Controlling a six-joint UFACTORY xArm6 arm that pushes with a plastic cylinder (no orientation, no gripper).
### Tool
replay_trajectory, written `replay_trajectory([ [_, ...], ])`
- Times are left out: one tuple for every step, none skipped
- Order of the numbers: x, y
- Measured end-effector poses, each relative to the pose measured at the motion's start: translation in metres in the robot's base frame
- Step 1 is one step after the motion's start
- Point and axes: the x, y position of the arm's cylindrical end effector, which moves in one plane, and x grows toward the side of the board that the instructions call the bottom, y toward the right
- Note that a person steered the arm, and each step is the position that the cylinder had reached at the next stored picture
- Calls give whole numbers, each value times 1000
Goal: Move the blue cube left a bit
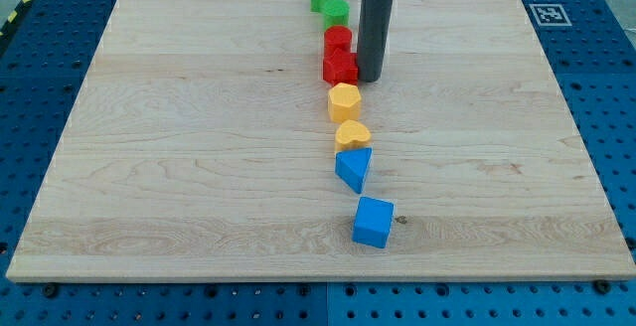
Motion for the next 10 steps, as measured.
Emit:
replay_trajectory([
  [0,0],
  [-1,2],
  [-10,29],
  [-13,70],
  [23,79],
  [92,79],
  [161,79],
  [230,79],
  [244,78],
  [244,78],
])
